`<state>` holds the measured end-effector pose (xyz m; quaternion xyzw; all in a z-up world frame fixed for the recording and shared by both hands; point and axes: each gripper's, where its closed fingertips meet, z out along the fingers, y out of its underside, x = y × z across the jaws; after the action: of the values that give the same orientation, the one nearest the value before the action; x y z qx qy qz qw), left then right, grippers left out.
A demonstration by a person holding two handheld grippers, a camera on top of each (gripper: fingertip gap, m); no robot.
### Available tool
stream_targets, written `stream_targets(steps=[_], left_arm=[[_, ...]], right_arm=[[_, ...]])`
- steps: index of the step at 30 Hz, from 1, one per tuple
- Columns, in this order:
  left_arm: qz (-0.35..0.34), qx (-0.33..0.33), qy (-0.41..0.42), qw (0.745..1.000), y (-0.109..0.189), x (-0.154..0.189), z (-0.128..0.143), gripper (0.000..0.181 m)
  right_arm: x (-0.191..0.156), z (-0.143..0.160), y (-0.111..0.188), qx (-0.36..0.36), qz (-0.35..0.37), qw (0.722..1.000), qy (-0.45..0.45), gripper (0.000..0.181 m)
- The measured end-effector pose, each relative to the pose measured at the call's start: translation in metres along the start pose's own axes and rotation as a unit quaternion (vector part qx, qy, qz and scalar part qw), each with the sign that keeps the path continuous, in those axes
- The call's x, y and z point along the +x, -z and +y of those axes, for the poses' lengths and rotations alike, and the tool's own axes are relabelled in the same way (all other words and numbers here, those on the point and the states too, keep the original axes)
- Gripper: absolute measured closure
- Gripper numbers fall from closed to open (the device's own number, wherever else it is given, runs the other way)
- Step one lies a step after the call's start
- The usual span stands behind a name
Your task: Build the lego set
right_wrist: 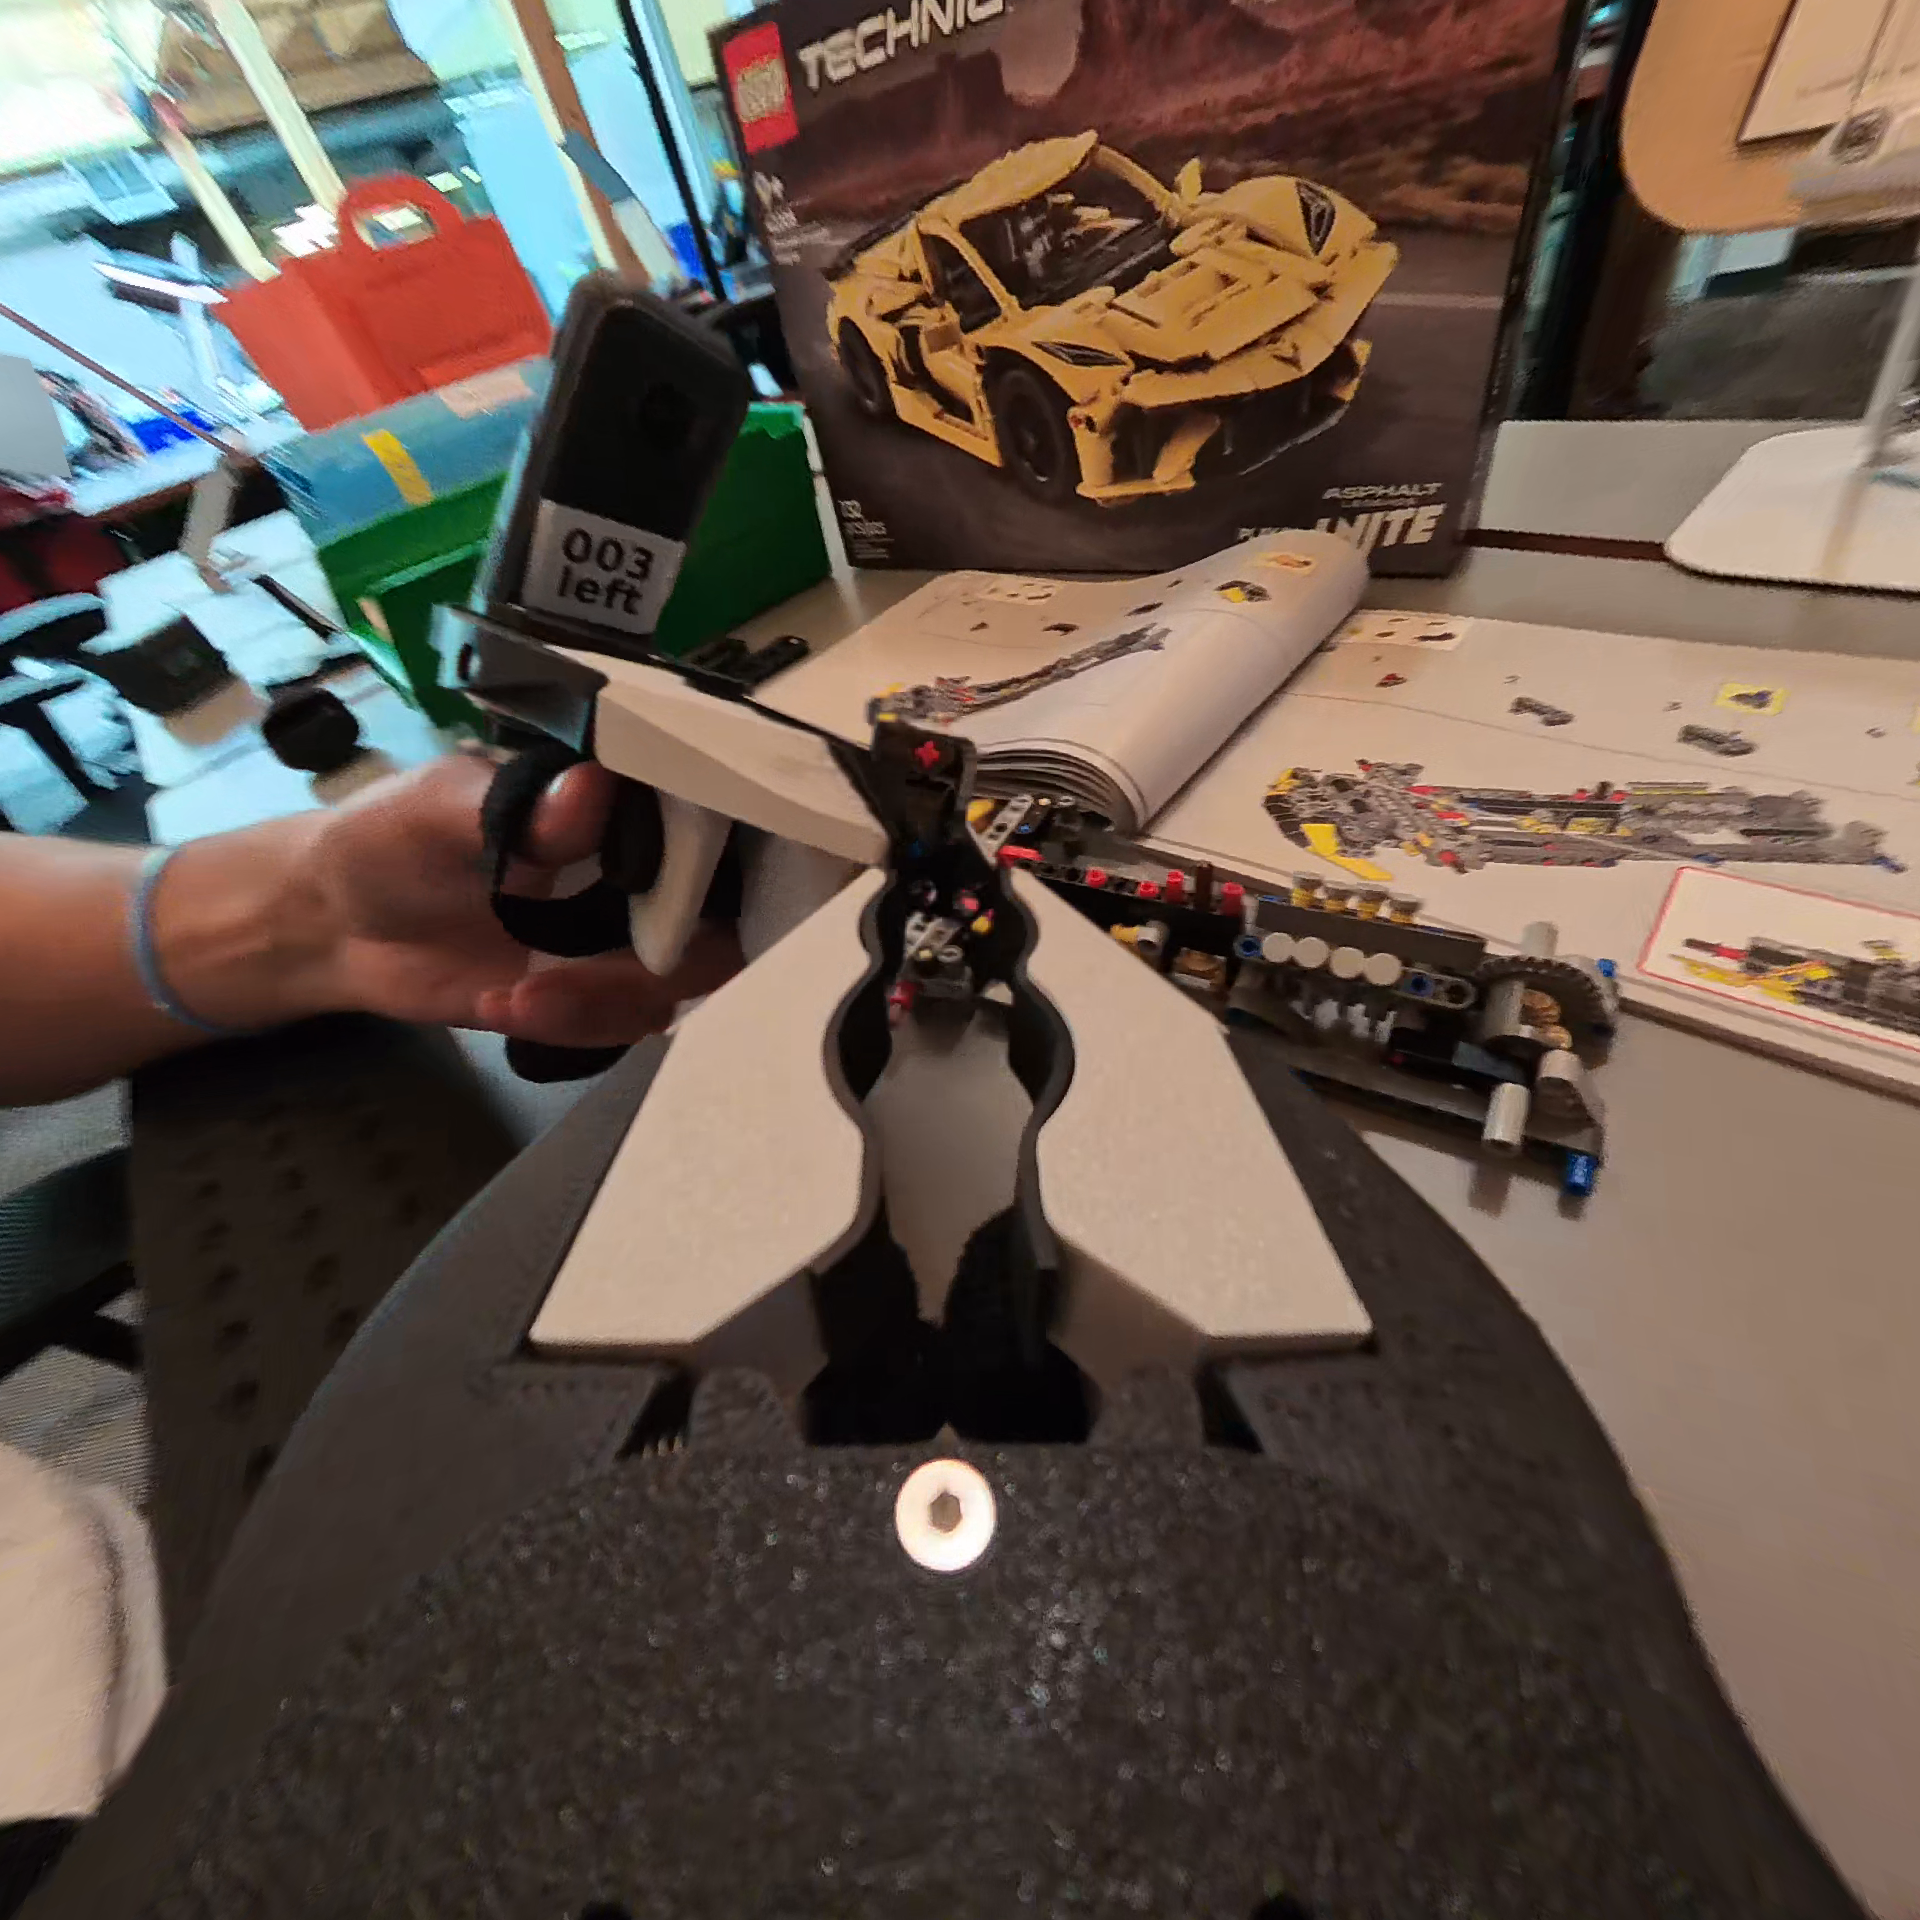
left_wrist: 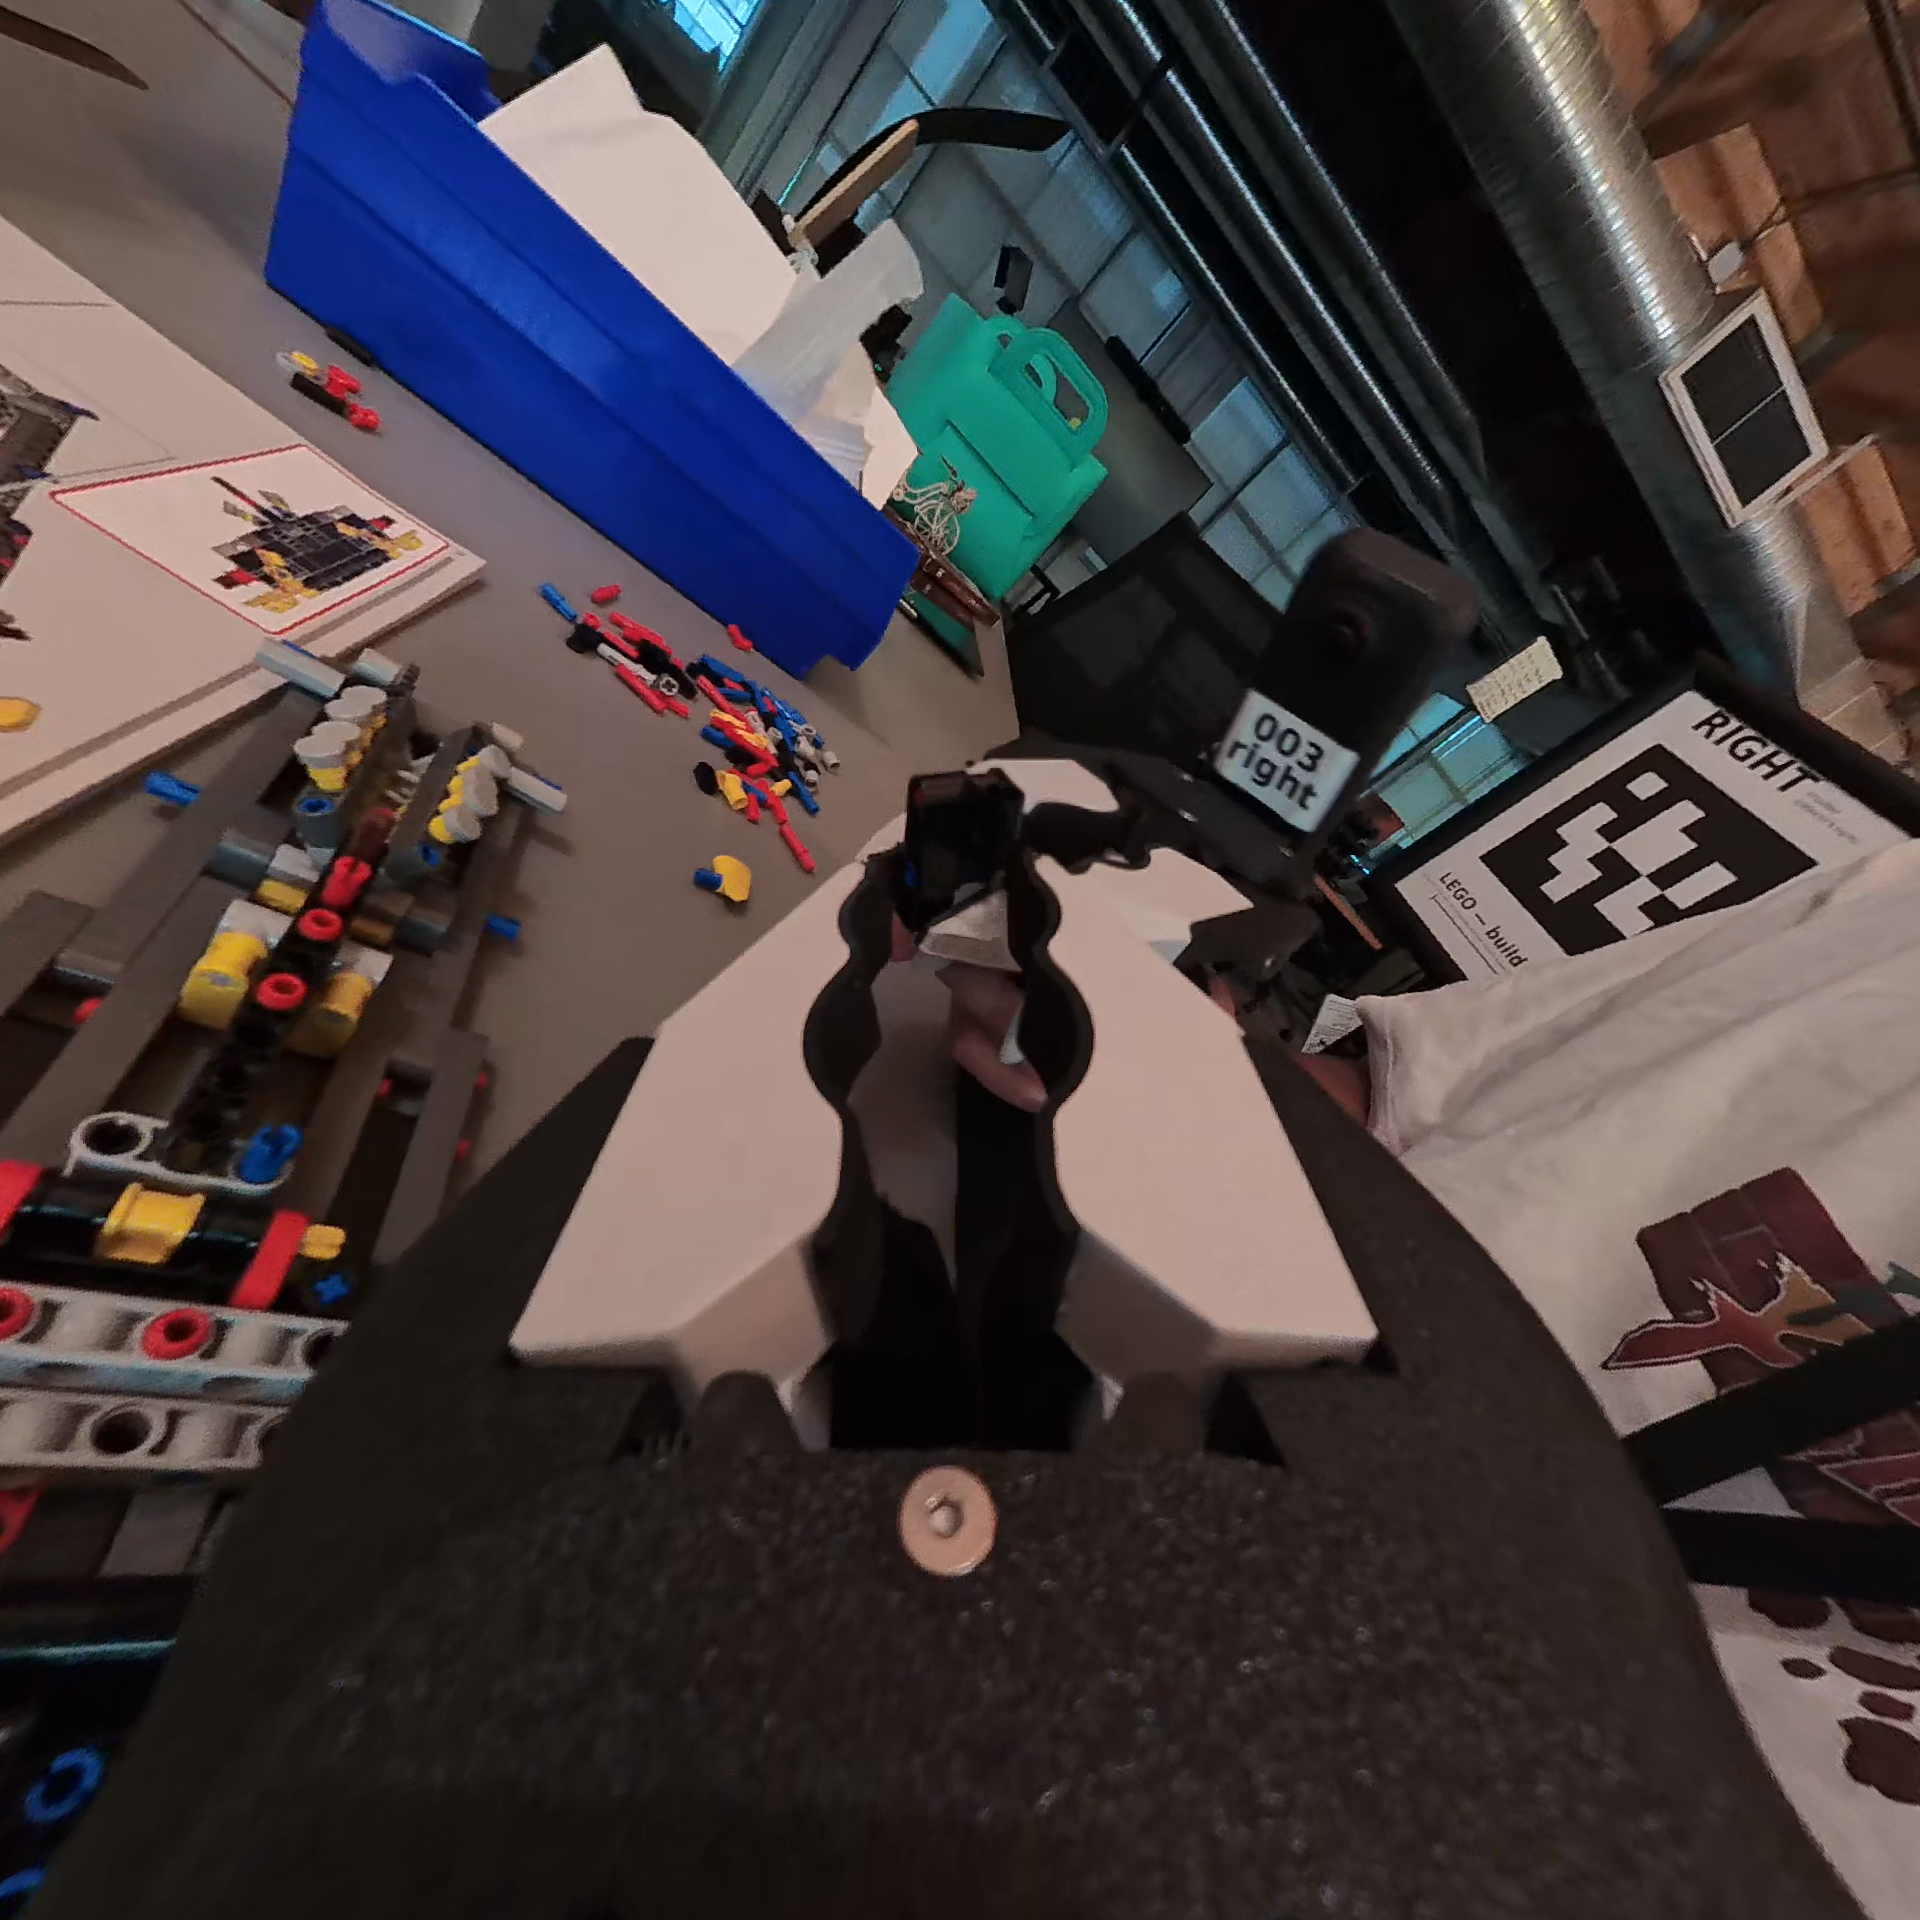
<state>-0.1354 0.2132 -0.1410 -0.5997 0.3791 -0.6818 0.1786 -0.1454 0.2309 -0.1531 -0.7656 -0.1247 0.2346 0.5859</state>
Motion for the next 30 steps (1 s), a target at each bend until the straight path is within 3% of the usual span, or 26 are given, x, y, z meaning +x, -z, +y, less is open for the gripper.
stream_targets(steps=[5,7,10,13,15,17,24,30], left_arm=[[-0.025,0.001,-0.004,1.0,0.0,-0.009,0.001,0.166],[-0.023,0.0,-0.021,1.0,0.002,-0.006,0.001,0.166],[0.017,-0.014,-0.04,0.999,0.006,0.006,-0.001,0.166],[0.137,-0.007,0.003,0.991,0.012,0.038,-0.007,0.166],[0.183,0.009,0.012,0.983,0.016,0.052,-0.012,0.166],[0.191,0.004,-0.009,0.982,0.014,0.059,-0.007,0.166],[0.158,0.006,-0.019,0.987,0.006,0.054,-0.003,0.166],[0.137,0.014,-0.006,0.99,0.004,0.045,-0.005,0.166]], right_arm=[[0.009,0.005,-0.003,-0.027,0.121,0.985,0.123,0.166],[0.007,0.004,-0.003,-0.027,0.138,0.978,0.152,0.166],[-0.01,-0.001,0.003,-0.015,0.057,0.988,0.142,0.154],[-0.025,-0.018,0.023,0.014,-0.076,0.996,0.049,0.152],[-0.031,-0.03,0.035,0.026,-0.167,0.985,-0.043,0.152],[-0.035,-0.038,0.04,0.037,-0.215,0.971,-0.094,0.153],[-0.038,-0.027,0.03,0.021,-0.15,0.988,-0.011,0.168],[-0.032,-0.016,0.025,0.012,-0.121,0.992,-0.024,0.173]])
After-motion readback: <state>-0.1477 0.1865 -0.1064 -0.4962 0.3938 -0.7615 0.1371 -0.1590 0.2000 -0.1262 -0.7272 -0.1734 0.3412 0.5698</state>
